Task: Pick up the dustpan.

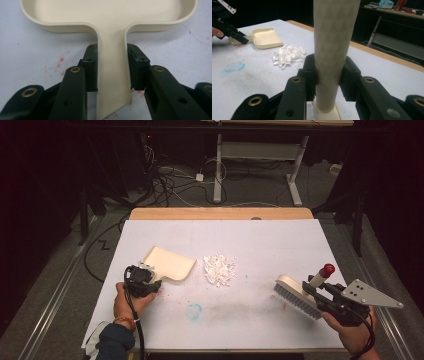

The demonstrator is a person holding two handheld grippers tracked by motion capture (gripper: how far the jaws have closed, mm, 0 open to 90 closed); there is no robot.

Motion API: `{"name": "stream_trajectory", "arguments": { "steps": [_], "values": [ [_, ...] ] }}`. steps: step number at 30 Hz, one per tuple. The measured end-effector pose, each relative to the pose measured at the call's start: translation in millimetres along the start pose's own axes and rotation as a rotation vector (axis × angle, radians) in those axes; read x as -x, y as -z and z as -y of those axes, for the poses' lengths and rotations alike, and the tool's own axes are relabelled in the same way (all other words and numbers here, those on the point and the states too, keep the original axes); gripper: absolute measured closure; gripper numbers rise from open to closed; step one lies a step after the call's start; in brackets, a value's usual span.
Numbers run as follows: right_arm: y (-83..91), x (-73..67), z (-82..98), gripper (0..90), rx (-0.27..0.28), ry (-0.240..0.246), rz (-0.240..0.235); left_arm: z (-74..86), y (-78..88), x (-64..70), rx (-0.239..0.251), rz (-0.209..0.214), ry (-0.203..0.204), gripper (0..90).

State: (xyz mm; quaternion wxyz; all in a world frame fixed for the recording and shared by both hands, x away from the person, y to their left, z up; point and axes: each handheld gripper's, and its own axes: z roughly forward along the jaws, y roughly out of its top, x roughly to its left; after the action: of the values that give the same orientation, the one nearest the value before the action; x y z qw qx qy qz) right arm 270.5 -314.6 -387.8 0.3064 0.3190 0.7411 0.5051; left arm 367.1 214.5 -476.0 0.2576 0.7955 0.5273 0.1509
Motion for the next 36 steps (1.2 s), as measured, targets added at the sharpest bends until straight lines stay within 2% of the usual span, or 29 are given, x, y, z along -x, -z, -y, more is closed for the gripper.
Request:
{"name": "stream_trajectory", "arguments": {
  "steps": [5,9,10,12,15,17,19,26,31,36],
  "values": [
    [1.8,-1.4,0.2,70.8,-0.007,0.012,0.009,-0.7,4.8,-0.4,0.001,-0.019,-0.018,63.3],
    [3.2,-3.0,0.4,70.8,-0.004,0.017,0.014,-0.5,21.6,-1.4,0.048,-0.037,-0.046,63.3],
    [3.2,-3.0,0.4,70.8,-0.004,0.017,0.014,-0.5,21.6,-1.4,0.048,-0.037,-0.046,63.4],
    [4.7,-3.4,0.5,70.8,-0.002,0.018,0.018,1.2,32.7,-0.3,0.075,-0.033,-0.059,63.4],
    [5.6,-3.2,-1.0,70.8,0.004,0.025,0.026,3.7,43.3,2.0,0.089,-0.045,-0.077,63.4],
    [5.1,-3.1,-2.0,70.8,0.007,0.023,0.026,5.3,47.8,2.9,0.098,-0.042,-0.086,63.4],
    [3.6,-3.2,-1.6,70.8,0.004,0.024,0.028,10.0,56.8,4.5,0.117,-0.021,-0.100,63.4],
    [-0.8,-2.2,1.2,70.8,-0.018,0.023,0.023,18.1,70.3,15.5,0.109,0.009,-0.160,63.4],
    [-3.5,-2.1,0.5,70.8,-0.024,0.024,0.022,24.2,70.3,23.2,0.081,0.038,-0.197,63.4],
    [-8.5,-2.2,-1.0,70.8,-0.036,0.014,0.030,32.6,72.0,25.4,0.064,0.060,-0.202,63.4]
  ]
}}
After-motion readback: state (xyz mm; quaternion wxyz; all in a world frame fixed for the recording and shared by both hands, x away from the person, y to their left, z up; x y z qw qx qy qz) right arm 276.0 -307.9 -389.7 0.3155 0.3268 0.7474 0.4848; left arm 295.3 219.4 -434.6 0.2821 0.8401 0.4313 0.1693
